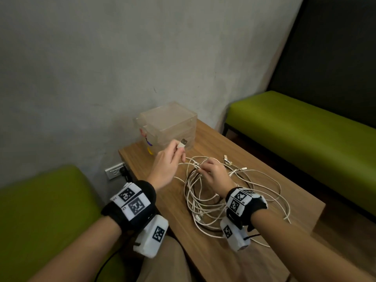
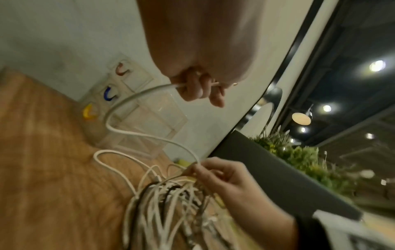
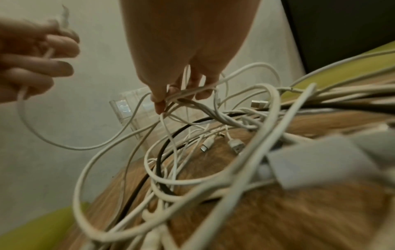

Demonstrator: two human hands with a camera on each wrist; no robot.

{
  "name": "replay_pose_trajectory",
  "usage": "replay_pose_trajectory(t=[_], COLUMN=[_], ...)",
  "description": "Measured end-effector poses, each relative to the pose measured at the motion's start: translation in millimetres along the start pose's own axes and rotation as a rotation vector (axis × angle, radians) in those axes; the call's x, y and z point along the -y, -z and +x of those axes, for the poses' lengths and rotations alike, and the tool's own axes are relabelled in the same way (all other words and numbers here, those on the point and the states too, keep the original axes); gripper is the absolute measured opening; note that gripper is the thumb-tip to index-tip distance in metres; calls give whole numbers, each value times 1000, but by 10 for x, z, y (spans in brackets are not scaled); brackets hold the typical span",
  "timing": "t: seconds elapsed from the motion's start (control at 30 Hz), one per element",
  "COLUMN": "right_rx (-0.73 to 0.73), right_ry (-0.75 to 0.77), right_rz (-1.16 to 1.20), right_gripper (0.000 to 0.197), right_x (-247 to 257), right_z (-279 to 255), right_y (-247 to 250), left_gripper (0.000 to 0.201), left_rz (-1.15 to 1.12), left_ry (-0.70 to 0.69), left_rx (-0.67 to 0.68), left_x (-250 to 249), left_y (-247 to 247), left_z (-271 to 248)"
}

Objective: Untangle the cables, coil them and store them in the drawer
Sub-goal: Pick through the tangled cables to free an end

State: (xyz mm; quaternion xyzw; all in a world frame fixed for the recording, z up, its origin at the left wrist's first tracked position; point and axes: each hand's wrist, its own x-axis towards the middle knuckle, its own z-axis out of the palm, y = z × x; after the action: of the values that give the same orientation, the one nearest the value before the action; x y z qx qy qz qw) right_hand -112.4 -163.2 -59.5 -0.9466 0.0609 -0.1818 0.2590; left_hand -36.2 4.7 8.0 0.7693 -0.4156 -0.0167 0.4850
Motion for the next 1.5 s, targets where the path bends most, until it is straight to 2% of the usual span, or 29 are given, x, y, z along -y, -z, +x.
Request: replay_pose_trajectory(t=[0.1,0.2,0.27,0.37,0.5,0.57,0.63,0.73,0.8,0.9,0.97,1.03,1.1,1.13,1.2,1.23,1.27,1.3,1.4,1.43,1.5], right_rx=[13,10,13,22,118,128,133,186,232,287,286,268,247,225,173,150,131,110,70,70,55], right_ry=[45,48,51,69,-44,-92,-112,-150,-146,-143,-139,-136,-159,-179,-217,-229,-236,-232,-194,-166,-127], right_rz=[-12,-7,-13,-8,-19,29,72,39,-36,-96,-80,-68,-64,-54,-34,-28,-28,-33,-48,-55,-76], right_gripper=[18,14,13,15,17,17,17,18,24,36,39,40,40,37,29,27,27,28,25,24,22], right_x=[48,72,63,7,-78,-72,-84,-160,-171,-86,-59,-62,-64,-57,-48,-39,-26,-10,56,64,95], right_z=[-4,-19,-41,-63,-99,-87,-92,-169,-193,-166,-161,-168,-157,-148,-128,-120,-118,-116,-102,-97,-88], right_y=[-17,4,14,44,64,68,80,100,62,37,50,70,77,79,72,65,59,55,63,62,65], left_gripper=[20,14,15,17,22,26,26,17,19,21,23,22,24,24,21,20,22,22,21,20,20], left_rz=[249,240,245,240,32,34,17,-153,-190,-115,30,317,569,568,464,381,280,185,51,29,-39], left_ry=[-57,-32,-27,-83,-107,-151,-132,-87,-85,-31,21,29,-66,-179,-472,-565,-588,-538,-243,-180,-87], left_rx=[146,328,351,291,-47,-128,-207,-362,-313,-198,-116,-37,-108,-171,-244,-207,-132,-42,182,191,85], left_x=[45,162,257,297,40,-103,-182,-281,-337,-353,-300,-228,-193,-199,-197,-184,-172,-157,3,37,27], left_y=[-201,-410,-457,-439,-287,-215,-89,240,341,195,77,-9,-52,-60,-92,-124,-168,-220,-431,-499,-622], left_z=[-25,4,31,4,15,66,137,277,331,347,322,276,198,144,45,-3,-49,-87,-140,-142,-136])
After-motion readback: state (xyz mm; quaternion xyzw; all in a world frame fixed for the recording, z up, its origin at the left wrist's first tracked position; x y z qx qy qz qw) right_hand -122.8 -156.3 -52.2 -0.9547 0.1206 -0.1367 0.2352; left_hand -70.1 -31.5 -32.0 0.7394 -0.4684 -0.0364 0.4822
